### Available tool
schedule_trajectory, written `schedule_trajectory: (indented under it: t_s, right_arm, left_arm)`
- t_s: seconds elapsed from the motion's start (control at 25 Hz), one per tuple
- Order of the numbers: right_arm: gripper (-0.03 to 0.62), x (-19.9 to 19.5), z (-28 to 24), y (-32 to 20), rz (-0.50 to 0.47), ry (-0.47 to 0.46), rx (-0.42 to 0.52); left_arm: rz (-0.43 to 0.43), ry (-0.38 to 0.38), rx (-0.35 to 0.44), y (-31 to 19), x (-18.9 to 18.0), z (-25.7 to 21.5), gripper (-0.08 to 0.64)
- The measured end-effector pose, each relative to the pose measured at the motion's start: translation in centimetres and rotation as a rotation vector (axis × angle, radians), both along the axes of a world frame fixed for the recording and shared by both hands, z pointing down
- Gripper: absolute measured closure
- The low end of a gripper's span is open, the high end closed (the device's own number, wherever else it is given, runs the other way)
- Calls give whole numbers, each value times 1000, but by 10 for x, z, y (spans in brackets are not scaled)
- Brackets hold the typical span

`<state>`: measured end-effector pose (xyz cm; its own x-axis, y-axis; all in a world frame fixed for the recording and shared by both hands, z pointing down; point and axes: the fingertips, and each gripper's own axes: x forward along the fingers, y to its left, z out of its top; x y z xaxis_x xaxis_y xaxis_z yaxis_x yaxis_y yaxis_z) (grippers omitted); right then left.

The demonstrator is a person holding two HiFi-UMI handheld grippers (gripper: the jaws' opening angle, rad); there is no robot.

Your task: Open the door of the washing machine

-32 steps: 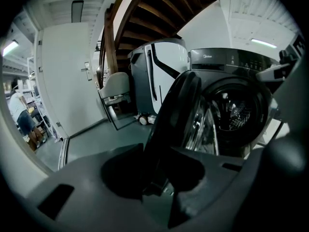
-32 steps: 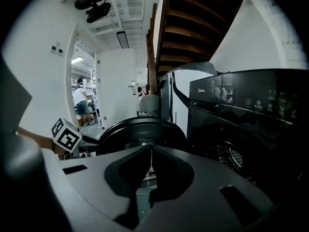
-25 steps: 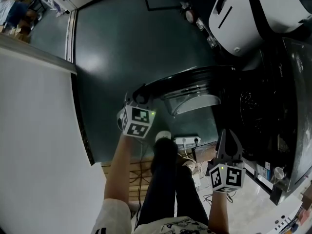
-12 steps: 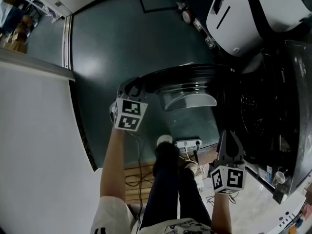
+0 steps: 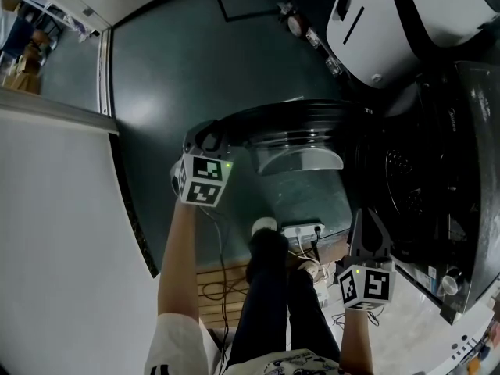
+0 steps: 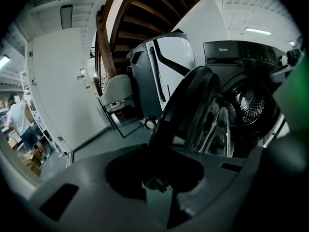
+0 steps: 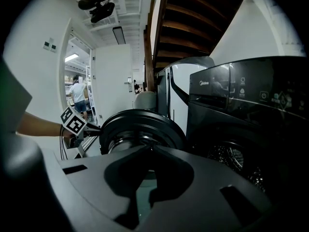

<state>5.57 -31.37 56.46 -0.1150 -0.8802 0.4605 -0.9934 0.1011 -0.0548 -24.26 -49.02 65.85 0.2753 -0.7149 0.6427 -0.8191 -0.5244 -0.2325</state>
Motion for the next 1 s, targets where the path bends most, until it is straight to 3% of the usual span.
schedule_trajectory:
  t_s: [0.48,0.8,1.0]
  right_arm:
    - [572,10,-8,3,12,-3,26]
    - [572,14,-49,26,-9,-12,86]
    - [572,22,-90,46,-15,-21,162]
  left_arm:
    - [-68,7,17,5,-12,-10,482]
    - [-153,110,115,38,-9,-79,480]
    - [-148,172,207,73,21,-145,482]
